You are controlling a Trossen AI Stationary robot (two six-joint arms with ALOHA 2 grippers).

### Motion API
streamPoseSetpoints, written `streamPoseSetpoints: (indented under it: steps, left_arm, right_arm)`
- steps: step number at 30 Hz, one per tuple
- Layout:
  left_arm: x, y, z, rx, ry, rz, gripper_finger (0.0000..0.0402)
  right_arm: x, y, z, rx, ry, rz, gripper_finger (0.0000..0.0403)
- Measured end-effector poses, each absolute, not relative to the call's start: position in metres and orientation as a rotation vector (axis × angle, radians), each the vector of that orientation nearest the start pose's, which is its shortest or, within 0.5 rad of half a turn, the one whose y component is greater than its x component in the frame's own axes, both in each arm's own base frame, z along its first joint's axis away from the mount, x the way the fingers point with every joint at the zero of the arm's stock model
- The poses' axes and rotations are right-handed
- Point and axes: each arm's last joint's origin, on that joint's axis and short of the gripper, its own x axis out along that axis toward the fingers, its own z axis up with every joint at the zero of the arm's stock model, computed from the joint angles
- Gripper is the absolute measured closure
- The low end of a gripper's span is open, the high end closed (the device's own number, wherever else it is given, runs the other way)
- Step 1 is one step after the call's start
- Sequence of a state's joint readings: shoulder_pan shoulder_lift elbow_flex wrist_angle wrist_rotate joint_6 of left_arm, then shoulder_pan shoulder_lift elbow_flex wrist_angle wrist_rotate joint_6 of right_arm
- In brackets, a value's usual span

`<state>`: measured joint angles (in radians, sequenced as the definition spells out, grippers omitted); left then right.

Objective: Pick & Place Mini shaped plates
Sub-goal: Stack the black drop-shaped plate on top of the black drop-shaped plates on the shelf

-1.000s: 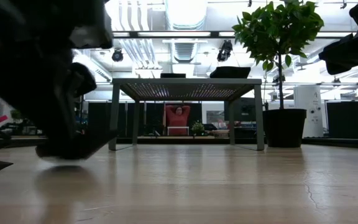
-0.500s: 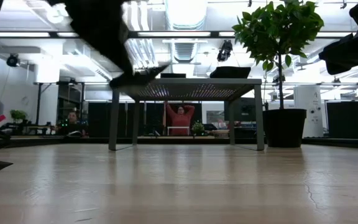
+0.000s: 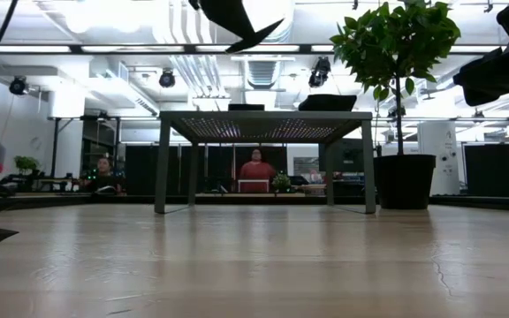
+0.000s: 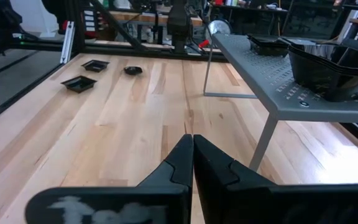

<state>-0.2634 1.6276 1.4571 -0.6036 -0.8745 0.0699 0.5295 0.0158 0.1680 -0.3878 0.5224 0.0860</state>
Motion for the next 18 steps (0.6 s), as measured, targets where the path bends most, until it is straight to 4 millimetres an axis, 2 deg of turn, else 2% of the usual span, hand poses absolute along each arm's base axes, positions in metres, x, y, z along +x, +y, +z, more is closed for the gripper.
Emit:
streamPoseSetpoints:
  steps: [7, 14, 18]
  left_arm:
    - [0.353, -0.017, 0.330, 0.483, 0.726, 0.582, 0.0401]
    - [0.357, 0.046, 0.338, 0.323, 0.689, 0.559, 0.0401]
    - [0.353, 0.082, 0.340, 0.252, 0.680, 0.536, 0.0401]
  right_arm:
    - [0.076, 0.028, 0.182, -0.033, 0.204, -0.002, 0.0394]
    - [0.076, 0.028, 0.182, -0.033, 0.204, -0.002, 0.0394]
    - [0.076, 0.028, 0.182, -0.033, 0.204, -0.002, 0.0394]
